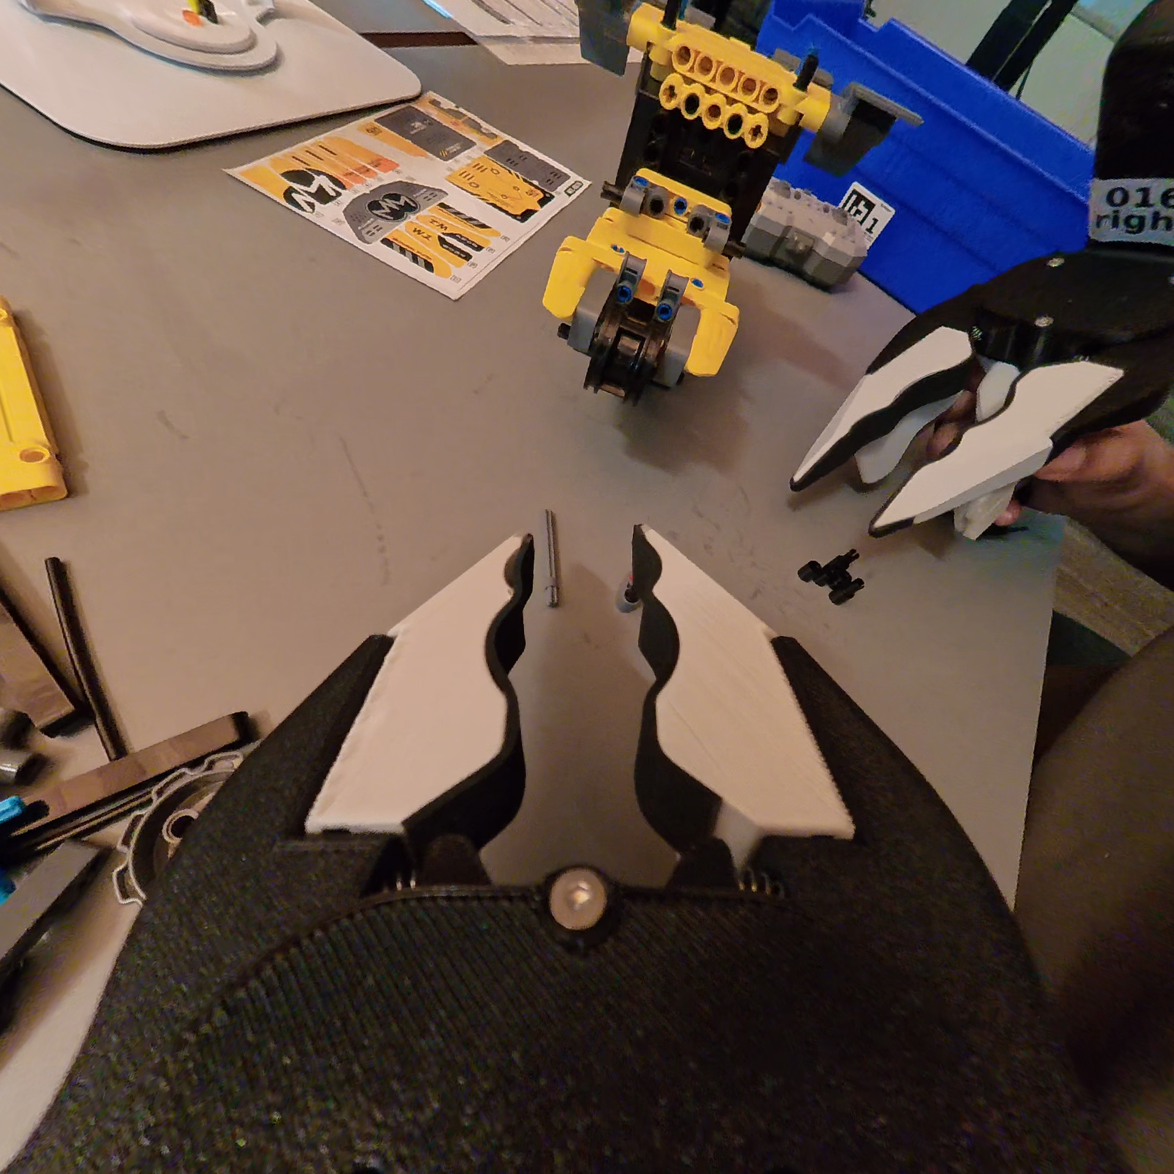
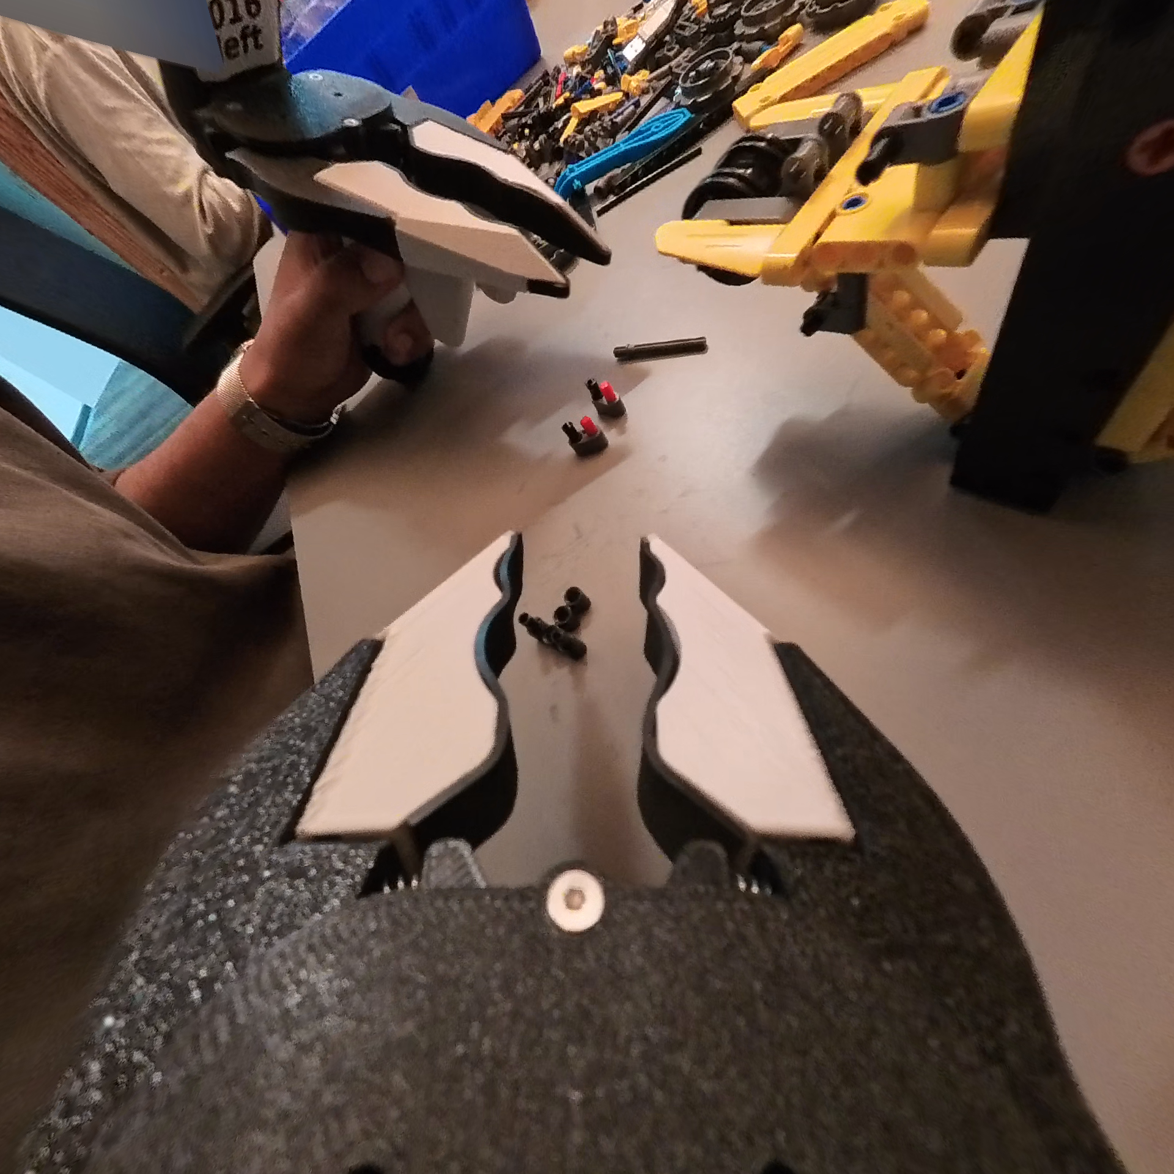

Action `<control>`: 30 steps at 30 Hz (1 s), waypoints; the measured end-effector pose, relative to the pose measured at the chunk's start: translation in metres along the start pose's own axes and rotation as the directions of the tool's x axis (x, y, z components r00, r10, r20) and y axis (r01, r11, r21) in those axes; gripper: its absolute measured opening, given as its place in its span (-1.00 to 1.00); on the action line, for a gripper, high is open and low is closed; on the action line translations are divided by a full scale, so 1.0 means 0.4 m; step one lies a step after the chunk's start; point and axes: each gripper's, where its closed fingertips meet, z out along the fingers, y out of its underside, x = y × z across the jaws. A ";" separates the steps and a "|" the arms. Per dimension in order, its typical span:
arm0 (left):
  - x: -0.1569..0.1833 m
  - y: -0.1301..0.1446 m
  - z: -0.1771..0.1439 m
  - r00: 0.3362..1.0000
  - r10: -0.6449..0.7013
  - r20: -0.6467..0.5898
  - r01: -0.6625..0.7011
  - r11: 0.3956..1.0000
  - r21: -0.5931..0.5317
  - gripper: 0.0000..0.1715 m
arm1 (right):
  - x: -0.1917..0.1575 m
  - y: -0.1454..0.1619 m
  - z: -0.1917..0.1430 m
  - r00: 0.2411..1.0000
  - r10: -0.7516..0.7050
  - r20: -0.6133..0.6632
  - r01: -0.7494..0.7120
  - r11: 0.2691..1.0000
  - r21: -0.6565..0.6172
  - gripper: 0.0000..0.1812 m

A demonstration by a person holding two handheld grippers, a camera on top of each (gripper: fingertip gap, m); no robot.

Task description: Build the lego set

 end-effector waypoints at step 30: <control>-0.012 -0.006 0.004 0.998 -0.057 -0.019 0.058 0.998 0.009 -0.62 | 0.008 -0.002 0.000 0.999 -0.022 -0.040 0.023 1.000 0.004 -0.61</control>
